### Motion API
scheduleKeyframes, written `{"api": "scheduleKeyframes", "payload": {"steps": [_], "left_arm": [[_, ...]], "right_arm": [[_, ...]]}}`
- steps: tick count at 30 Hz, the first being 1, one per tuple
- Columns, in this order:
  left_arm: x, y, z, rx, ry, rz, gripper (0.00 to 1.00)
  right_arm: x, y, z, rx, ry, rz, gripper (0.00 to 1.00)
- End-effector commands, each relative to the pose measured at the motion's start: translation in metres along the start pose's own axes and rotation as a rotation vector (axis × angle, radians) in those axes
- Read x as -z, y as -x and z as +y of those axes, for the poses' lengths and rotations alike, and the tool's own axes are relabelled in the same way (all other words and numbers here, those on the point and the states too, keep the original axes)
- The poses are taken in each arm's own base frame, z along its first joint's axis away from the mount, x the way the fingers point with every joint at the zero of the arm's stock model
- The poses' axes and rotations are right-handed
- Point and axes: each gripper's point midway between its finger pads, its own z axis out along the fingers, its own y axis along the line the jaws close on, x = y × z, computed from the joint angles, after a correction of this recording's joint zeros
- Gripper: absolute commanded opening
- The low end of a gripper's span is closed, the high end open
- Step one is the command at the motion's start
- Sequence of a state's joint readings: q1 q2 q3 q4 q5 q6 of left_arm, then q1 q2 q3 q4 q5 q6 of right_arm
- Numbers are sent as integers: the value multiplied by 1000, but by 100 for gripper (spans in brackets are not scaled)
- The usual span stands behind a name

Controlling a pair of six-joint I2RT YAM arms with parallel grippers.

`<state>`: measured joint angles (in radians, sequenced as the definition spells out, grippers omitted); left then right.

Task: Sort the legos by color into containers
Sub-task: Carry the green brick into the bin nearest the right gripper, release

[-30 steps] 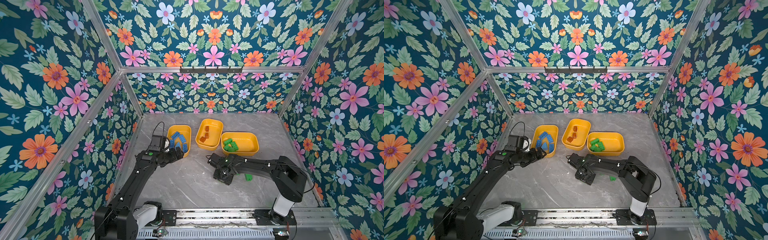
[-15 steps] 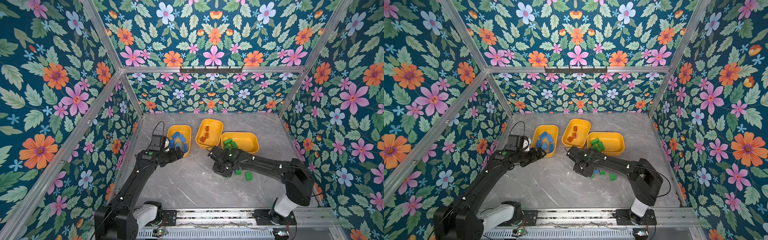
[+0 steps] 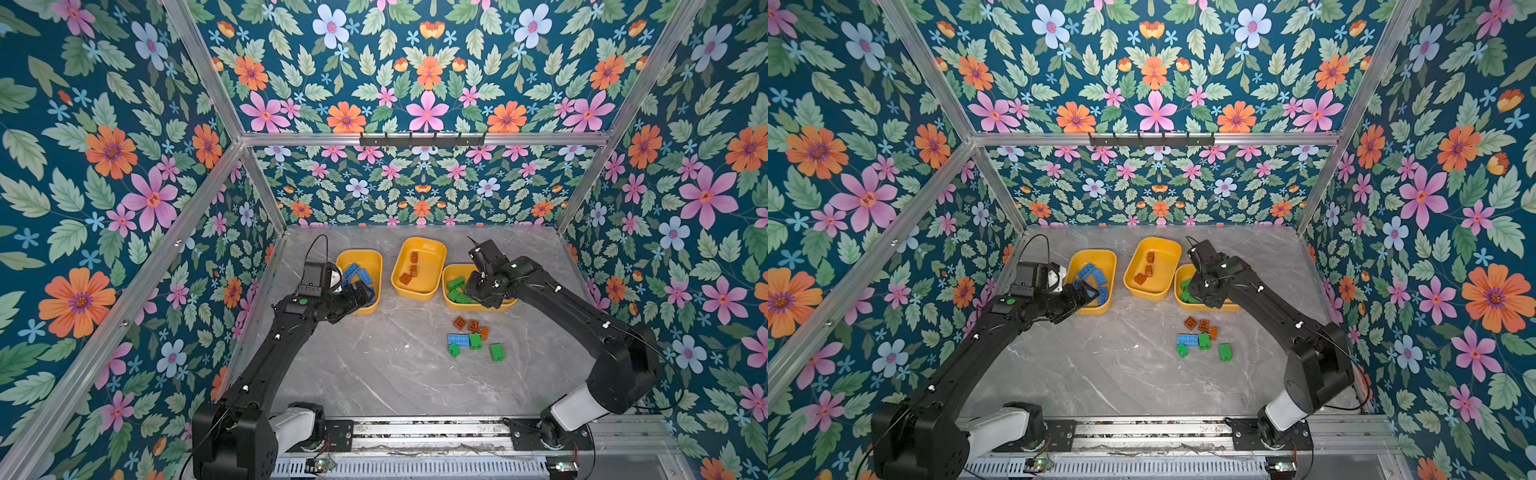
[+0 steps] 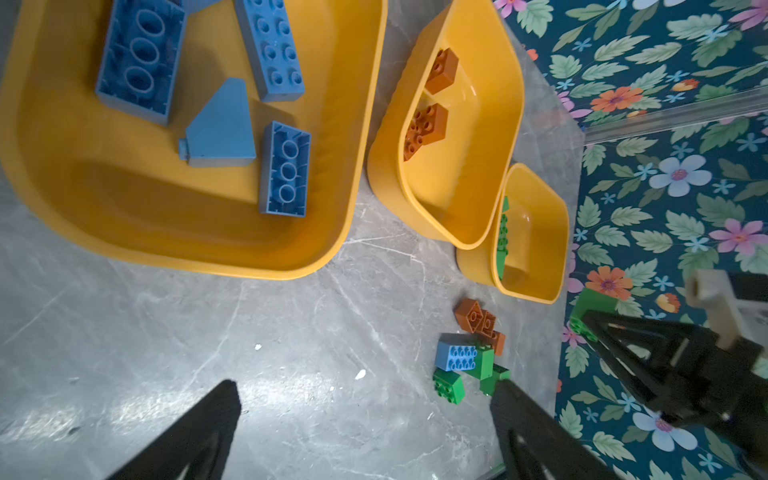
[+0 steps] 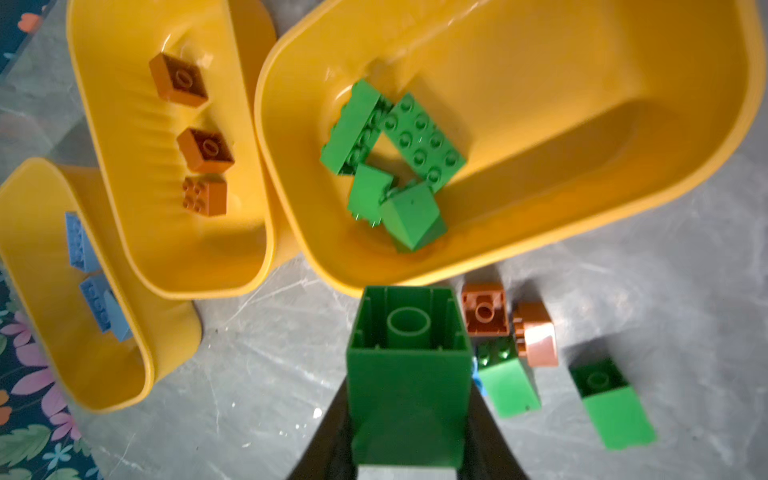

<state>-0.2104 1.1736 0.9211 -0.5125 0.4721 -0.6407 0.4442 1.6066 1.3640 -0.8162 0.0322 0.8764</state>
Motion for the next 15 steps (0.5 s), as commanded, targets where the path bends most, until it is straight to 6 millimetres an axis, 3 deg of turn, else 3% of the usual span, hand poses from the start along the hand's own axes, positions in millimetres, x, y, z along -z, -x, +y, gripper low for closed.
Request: {"api": "scheduleKeyframes", "payload": {"steps": [1, 9, 15], "left_arm": [[1, 7, -13, 5, -51, -19, 97], [1, 10, -26, 29, -109, -32, 96], [1, 11, -26, 31, -108, -32, 96]], "right_arm": [[-13, 21, -5, 111, 2, 13, 21], [-71, 52, -9, 243, -84, 86, 26], [-106, 63, -21, 356, -189, 105, 31]]}}
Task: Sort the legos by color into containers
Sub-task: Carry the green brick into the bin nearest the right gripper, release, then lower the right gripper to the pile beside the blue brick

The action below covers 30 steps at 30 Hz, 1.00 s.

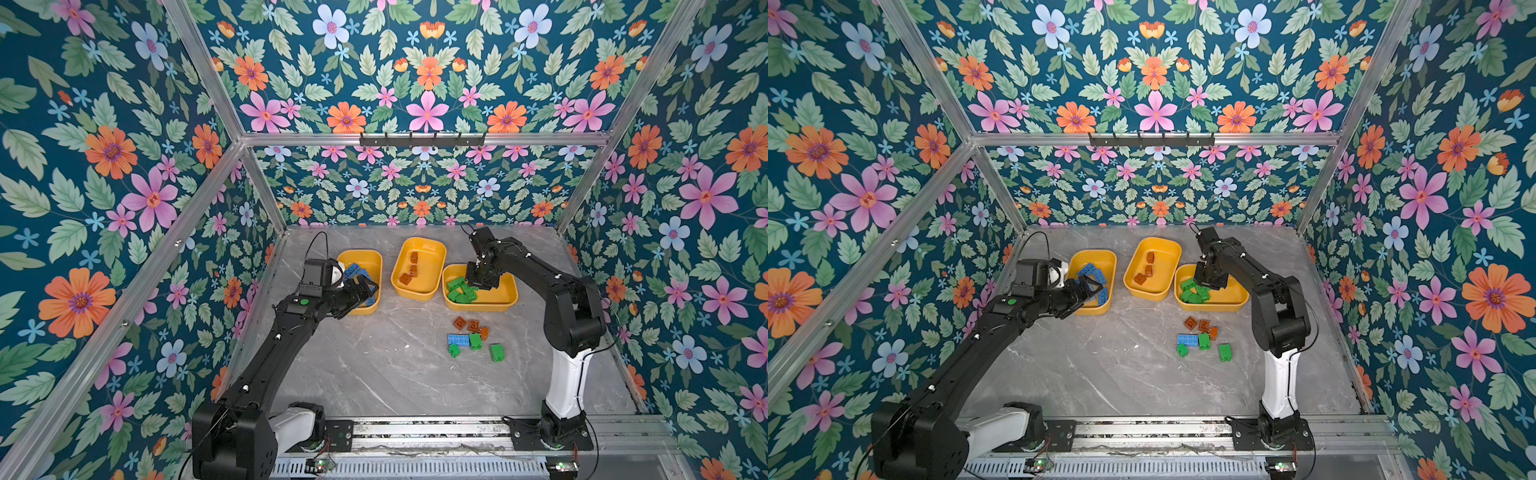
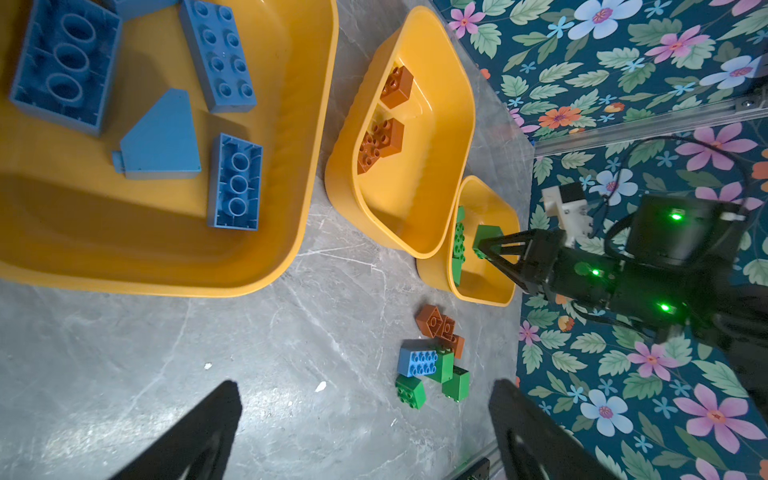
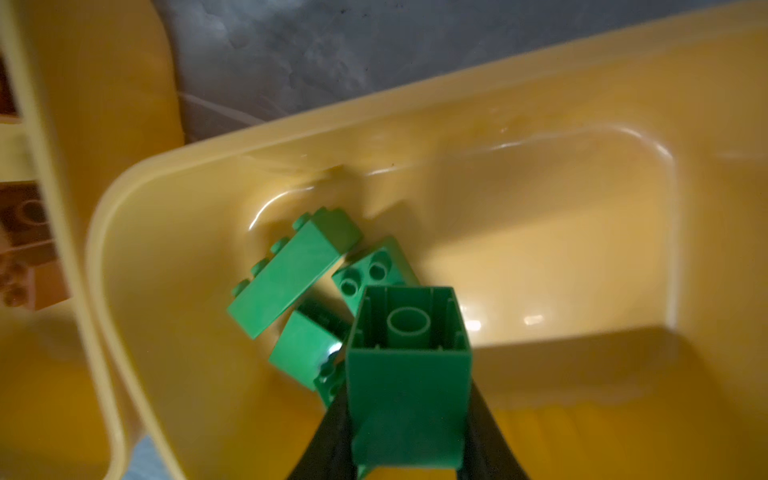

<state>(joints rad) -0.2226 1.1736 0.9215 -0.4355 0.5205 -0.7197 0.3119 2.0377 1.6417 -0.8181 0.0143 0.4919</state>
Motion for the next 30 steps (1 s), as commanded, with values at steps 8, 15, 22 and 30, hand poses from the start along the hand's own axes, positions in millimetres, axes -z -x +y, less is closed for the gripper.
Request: {"api": "scheduleKeyframes", "payload": {"steps": [8, 15, 22, 30], "left_arm": [[3, 3, -2, -11, 1, -13, 96], [1, 3, 0, -15, 9, -12, 96], [1, -2, 4, -15, 13, -1, 96], [1, -7, 7, -14, 10, 4, 96]], "right_arm": [[12, -5, -1, 129, 3, 11, 56], [63, -62, 29, 175, 157, 20, 68], [97, -143, 52, 232, 265, 47, 71], [71, -217, 58, 369, 209, 140, 70]]}}
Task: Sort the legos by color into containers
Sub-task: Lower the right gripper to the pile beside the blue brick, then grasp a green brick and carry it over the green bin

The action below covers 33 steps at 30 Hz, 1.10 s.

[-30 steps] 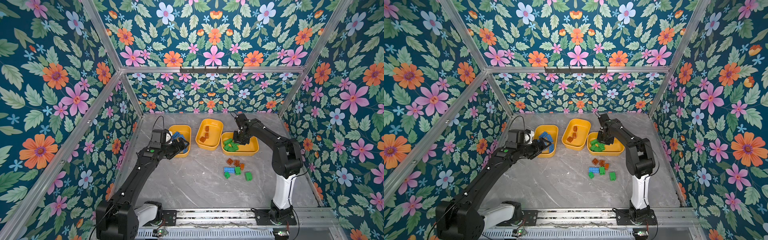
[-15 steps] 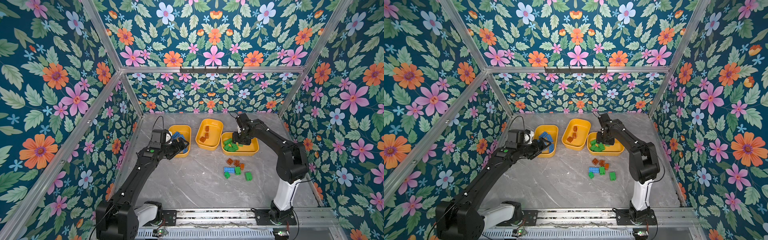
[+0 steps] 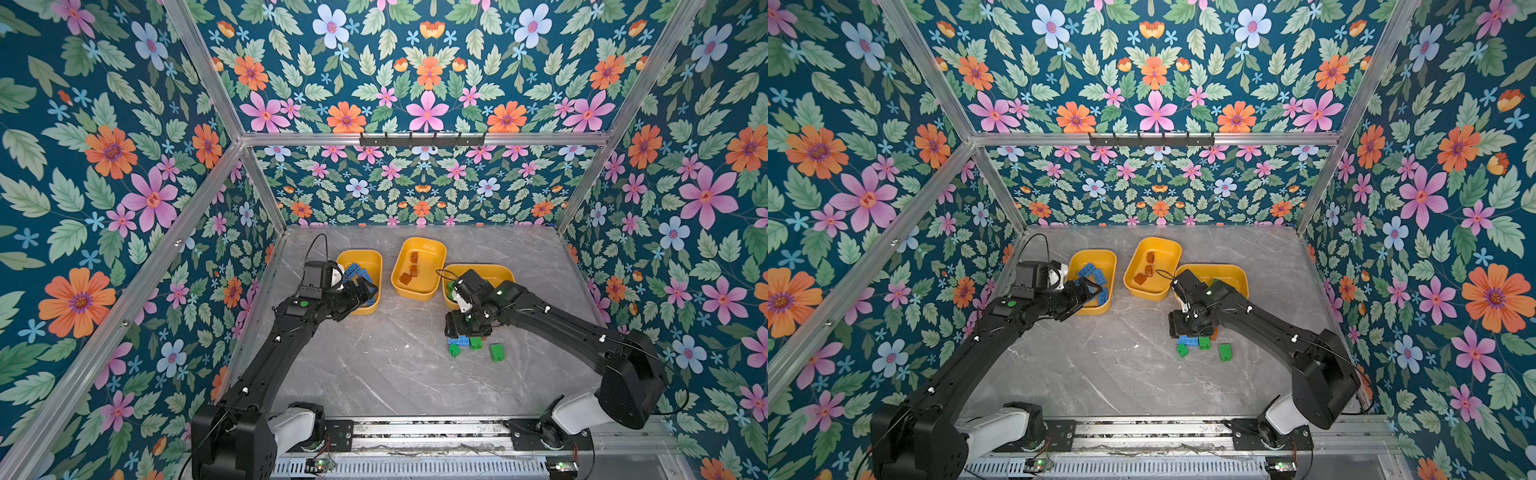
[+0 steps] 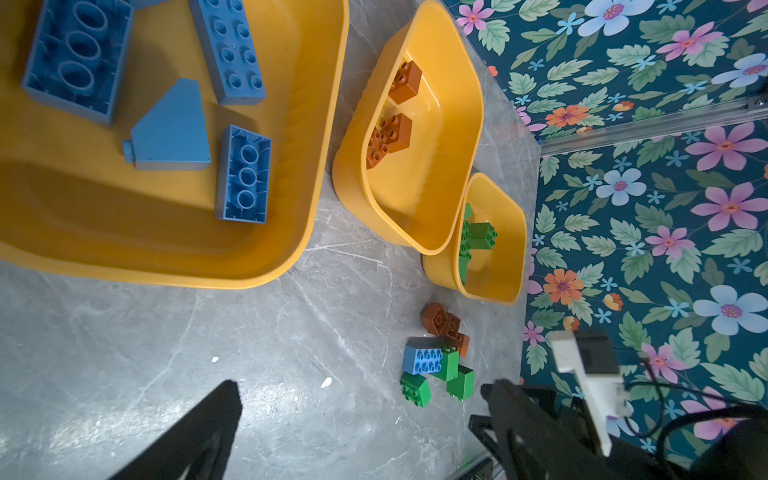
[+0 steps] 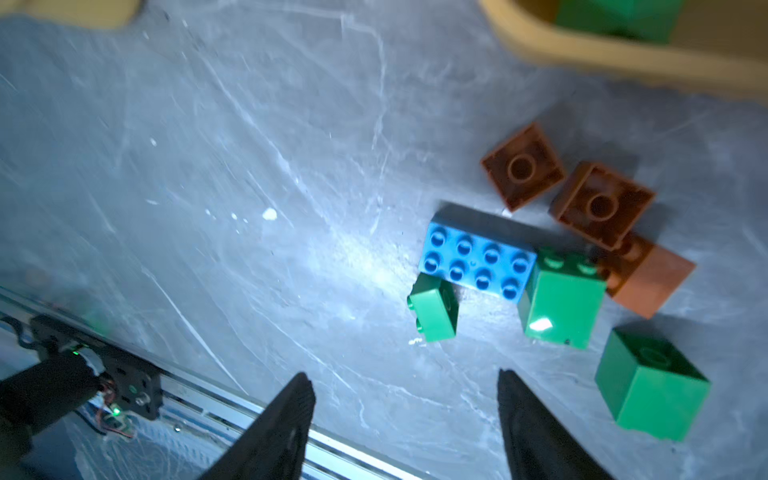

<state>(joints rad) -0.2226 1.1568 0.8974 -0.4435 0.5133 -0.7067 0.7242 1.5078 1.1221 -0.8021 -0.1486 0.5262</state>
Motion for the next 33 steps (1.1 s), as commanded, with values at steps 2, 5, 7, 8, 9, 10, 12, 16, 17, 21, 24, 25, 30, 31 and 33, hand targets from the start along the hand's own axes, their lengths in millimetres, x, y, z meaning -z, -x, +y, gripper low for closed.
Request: {"api": "scheduleKeyframes", "payload": {"steps": [2, 5, 7, 8, 9, 10, 12, 16, 17, 21, 24, 25, 30, 31, 33], "left_arm": [[1, -4, 3, -6, -1, 2, 96], [2, -9, 6, -3, 0, 6, 96], [2, -11, 7, -1, 0, 4, 96], [2, -12, 8, 0, 1, 6, 96], [3, -13, 9, 1, 2, 7, 96], [3, -14, 9, 1, 3, 8, 96], [4, -15, 10, 1, 4, 6, 96], [5, -16, 12, 0, 9, 5, 96], [5, -16, 12, -1, 10, 4, 96], [6, -17, 13, -2, 16, 5, 96], [6, -16, 13, -3, 21, 5, 96], [6, -16, 14, -4, 22, 5, 96], [4, -17, 16, -5, 29, 11, 96], [4, -17, 16, -4, 28, 11, 96], [4, -16, 15, -6, 27, 9, 96]], "right_arm": [[-18, -14, -1, 16, -45, 20, 68], [-28, -18, -6, 35, -71, 38, 65], [-34, -19, -9, 49, -85, 48, 62], [-37, -19, -10, 58, -91, 56, 61], [-40, -19, -11, 68, -100, 60, 59], [-42, -18, -12, 76, -109, 62, 58], [-46, -15, -12, 97, -123, 65, 54], [-62, -15, -17, 114, -155, 102, 50], [-65, -15, -19, 119, -169, 111, 48], [-72, -16, -22, 134, -191, 129, 41], [-74, -19, -24, 148, -216, 143, 35], [-73, -19, -25, 150, -223, 145, 33], [-64, -14, -23, 150, -232, 127, 16], [-62, -14, -23, 149, -234, 128, 16], [-53, -11, -19, 146, -227, 113, 16]]}}
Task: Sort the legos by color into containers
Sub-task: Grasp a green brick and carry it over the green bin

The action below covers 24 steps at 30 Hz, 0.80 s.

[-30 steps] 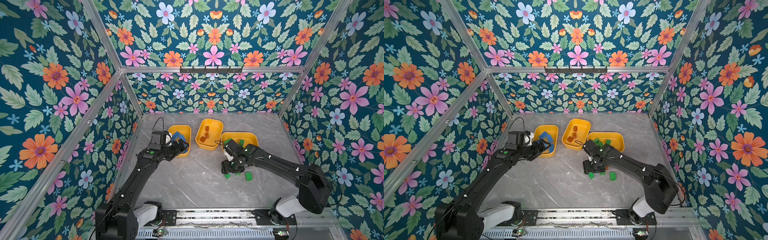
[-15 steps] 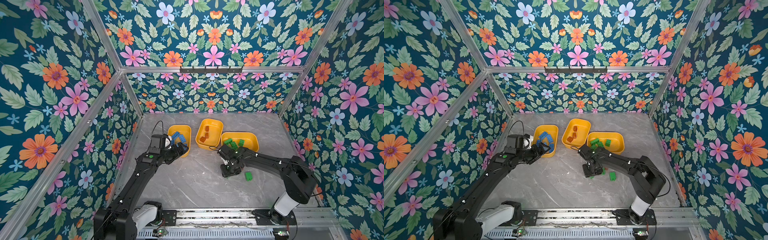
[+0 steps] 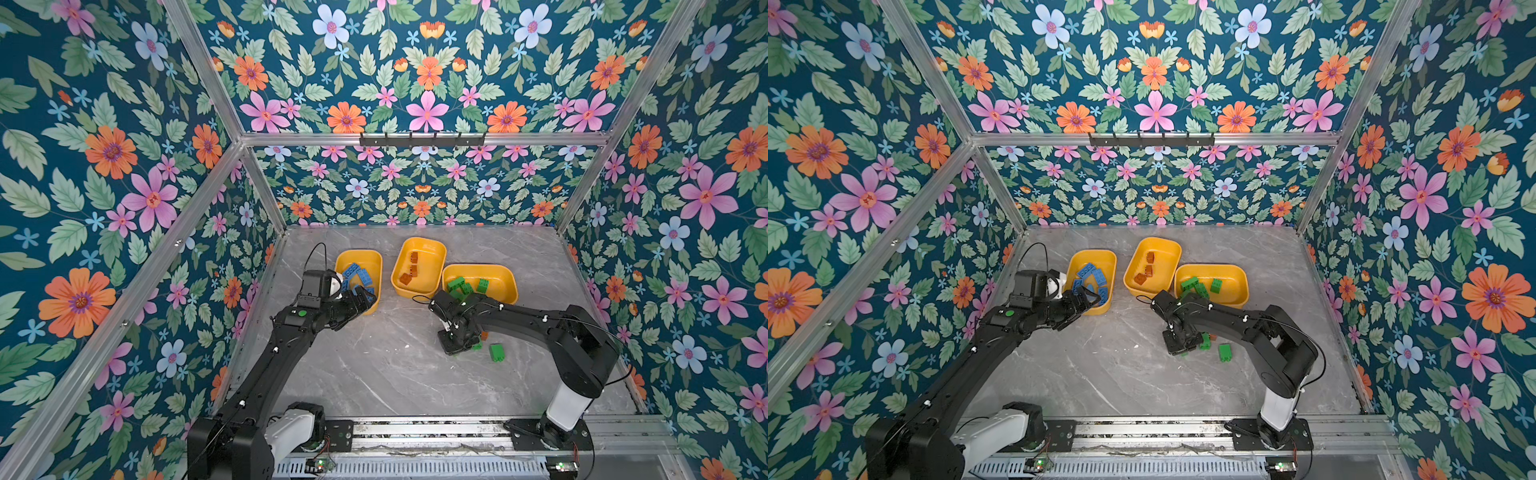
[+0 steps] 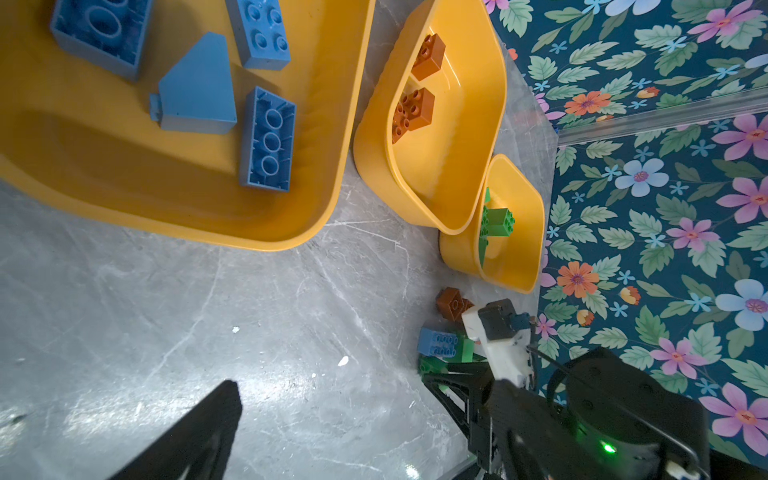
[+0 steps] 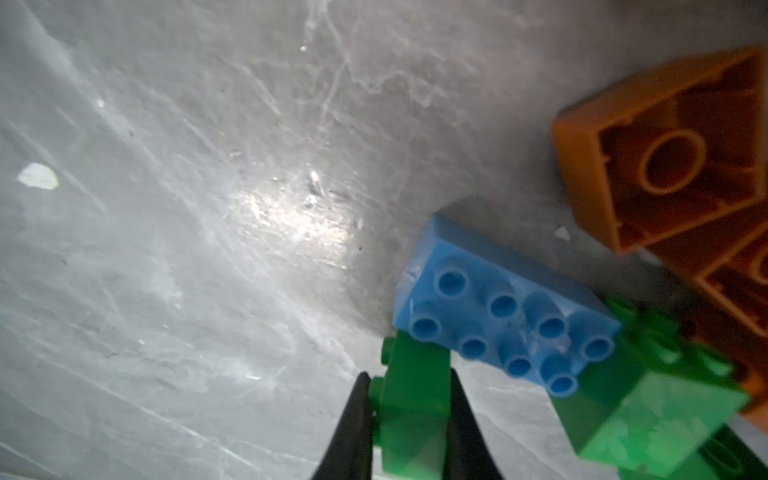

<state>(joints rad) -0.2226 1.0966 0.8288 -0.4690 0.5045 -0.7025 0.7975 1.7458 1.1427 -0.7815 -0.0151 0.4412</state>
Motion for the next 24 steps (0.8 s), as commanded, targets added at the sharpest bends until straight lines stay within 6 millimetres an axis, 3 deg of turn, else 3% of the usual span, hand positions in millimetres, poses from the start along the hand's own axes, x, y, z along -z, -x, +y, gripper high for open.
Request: {"api": "scheduleKeyframes", "payload": {"steps": [1, 4, 5, 8, 13, 18, 19, 24], "left_arm": [[0, 3, -1, -16, 0, -10, 96], [0, 8, -6, -14, -11, -19, 96], [0, 10, -9, -11, -21, -22, 96], [0, 15, -17, 3, -58, -35, 96], [0, 22, -27, 7, -89, -45, 95], [1, 26, -35, 15, -115, -56, 95], [1, 26, -35, 16, -119, -57, 95], [0, 27, -40, 12, -126, -57, 95]], "right_arm": [[17, 0, -3, -1, -17, -15, 16], [41, 9, -5, -19, -17, -63, 16], [59, 15, -7, -26, 1, -109, 16], [87, 34, -20, -65, 29, -175, 16], [118, 73, -66, -148, 39, -267, 15], [116, 104, -114, -246, 68, -297, 16], [102, 108, -123, -257, 55, -267, 15], [74, 123, -153, -289, 26, -236, 16]]}}
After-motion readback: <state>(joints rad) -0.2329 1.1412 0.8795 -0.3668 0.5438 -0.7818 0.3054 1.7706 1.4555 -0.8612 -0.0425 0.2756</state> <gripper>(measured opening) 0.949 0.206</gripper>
